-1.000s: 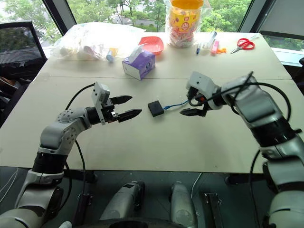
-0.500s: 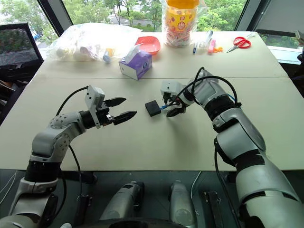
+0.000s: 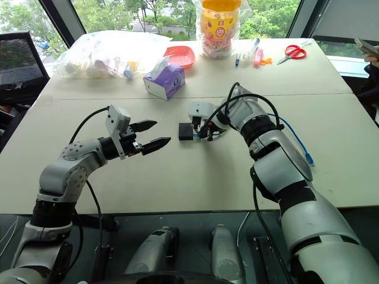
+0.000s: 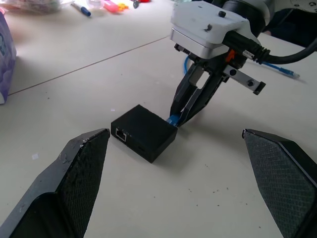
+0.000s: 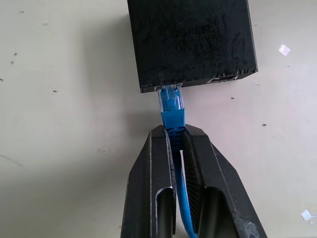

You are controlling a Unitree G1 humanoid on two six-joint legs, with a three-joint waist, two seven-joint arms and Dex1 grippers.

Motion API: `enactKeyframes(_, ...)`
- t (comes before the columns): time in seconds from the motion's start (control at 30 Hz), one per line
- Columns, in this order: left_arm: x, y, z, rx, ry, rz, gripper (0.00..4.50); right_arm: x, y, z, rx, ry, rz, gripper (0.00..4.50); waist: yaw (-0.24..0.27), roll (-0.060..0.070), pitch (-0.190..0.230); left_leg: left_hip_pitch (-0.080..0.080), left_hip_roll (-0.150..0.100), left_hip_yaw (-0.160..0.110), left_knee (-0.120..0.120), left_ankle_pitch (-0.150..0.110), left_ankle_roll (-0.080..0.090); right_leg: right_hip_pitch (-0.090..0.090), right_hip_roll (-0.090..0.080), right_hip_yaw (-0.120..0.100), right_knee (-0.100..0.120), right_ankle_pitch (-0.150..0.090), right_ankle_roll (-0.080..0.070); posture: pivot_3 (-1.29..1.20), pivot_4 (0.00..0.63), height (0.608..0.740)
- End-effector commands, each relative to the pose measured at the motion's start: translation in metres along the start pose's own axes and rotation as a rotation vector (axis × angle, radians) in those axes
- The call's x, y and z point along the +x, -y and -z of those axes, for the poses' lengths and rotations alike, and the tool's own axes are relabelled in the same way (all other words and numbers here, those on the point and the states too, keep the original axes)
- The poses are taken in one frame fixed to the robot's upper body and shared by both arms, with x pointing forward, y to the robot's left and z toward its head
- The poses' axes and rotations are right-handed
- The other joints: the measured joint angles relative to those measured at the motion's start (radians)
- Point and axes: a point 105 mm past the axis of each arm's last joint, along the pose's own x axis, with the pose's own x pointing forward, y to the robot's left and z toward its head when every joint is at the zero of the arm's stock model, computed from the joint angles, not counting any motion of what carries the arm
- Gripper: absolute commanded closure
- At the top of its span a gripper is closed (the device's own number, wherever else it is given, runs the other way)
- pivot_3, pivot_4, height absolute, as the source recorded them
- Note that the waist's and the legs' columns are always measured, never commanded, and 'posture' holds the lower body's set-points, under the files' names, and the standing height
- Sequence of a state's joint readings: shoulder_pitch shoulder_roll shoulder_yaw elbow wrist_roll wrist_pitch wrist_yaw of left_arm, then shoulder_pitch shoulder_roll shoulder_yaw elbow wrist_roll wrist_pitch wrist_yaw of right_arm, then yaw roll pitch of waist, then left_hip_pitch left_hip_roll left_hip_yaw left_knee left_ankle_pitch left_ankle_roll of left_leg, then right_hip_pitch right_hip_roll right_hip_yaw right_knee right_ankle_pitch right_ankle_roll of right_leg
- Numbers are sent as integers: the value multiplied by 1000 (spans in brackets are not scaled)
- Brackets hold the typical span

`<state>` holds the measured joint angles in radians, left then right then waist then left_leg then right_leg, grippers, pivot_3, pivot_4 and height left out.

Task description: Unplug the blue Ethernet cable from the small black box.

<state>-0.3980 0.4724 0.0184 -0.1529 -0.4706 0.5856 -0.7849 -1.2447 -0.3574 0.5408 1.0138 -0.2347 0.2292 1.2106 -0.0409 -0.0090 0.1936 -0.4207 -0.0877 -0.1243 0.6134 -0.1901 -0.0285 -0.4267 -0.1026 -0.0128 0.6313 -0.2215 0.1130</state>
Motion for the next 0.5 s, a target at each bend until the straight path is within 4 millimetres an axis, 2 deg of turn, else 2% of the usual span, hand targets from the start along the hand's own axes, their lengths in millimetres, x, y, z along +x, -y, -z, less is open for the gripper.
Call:
enactKeyframes(0.03, 4, 0, -9, 8, 30, 23, 0, -24, 25, -10, -107, 110, 316, 4481, 5, 0, 0, 0, 0, 0, 0, 0, 0, 0, 0, 0, 0, 0, 0, 0, 150, 740)
enactKeyframes(0.07, 5, 0, -10, -1, 31, 29, 0, -36, 25, -13, -170, 166, 419, 4481, 17, 0, 0, 0, 0, 0, 0, 0, 0, 0, 0, 1, 0, 0, 0, 0, 150, 740)
enactKeyframes(0.13, 6, -5, -15, -24, 48, 32, 0, -56, 9, -15, -271, 264, 551, 4481, 28, 0, 0, -1, 0, 2, -1, 0, 0, -2, 0, 2, 0, 0, 0, 0, 150, 740)
enactKeyframes(0.2, 6, -9, -20, -53, 71, 31, 0, -69, -4, -18, -217, 387, 635, 4481, 30, 0, 0, -3, 0, 2, -1, 0, 0, -3, -1, 2, 0, 0, 0, 0, 150, 740)
enactKeyframes(0.27, 6, -10, -25, -87, 87, 44, 0, -76, -12, -13, -156, 430, 691, 4481, 24, 0, 0, -3, 0, 5, 0, -1, 1, -4, -1, 5, 0, 0, 1, 0, 150, 740)
enactKeyframes(0.37, 8, -9, -35, -131, 110, 81, 0, -83, -28, -11, -156, 448, 732, 4481, 20, 0, 0, -1, 1, 8, 0, 0, 1, -3, 0, 7, 0, 0, 1, 0, 150, 740)
enactKeyframes(0.5, 12, -2, -49, -197, 137, 157, 0, -92, -47, -19, -279, 453, 781, 4481, 27, -1, 0, 3, 6, 9, 1, 0, 1, 1, 1, 7, -1, 0, 0, 0, 150, 740)
